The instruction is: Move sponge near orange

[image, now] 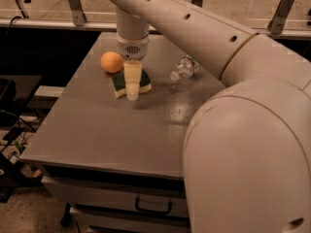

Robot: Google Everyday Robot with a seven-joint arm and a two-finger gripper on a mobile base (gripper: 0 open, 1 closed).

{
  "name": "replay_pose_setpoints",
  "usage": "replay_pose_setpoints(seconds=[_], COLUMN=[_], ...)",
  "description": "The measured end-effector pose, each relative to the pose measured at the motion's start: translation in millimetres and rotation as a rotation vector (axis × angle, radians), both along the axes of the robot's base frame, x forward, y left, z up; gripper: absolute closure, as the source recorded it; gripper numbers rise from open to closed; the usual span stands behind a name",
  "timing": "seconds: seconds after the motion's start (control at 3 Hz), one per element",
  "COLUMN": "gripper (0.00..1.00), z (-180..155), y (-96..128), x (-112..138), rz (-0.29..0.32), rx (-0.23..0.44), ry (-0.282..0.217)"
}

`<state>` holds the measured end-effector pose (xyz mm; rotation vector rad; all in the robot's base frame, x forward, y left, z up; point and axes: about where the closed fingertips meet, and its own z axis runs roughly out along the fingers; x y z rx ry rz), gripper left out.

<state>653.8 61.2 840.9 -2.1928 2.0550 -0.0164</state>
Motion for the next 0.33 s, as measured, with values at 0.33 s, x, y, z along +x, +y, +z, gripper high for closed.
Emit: replay_pose_setpoints(seconds=[0.33], gripper=[0.00], z=[0.0], y=[0.0], x=[0.0], rz=[0.000], rx=[0.000], ry=[0.000])
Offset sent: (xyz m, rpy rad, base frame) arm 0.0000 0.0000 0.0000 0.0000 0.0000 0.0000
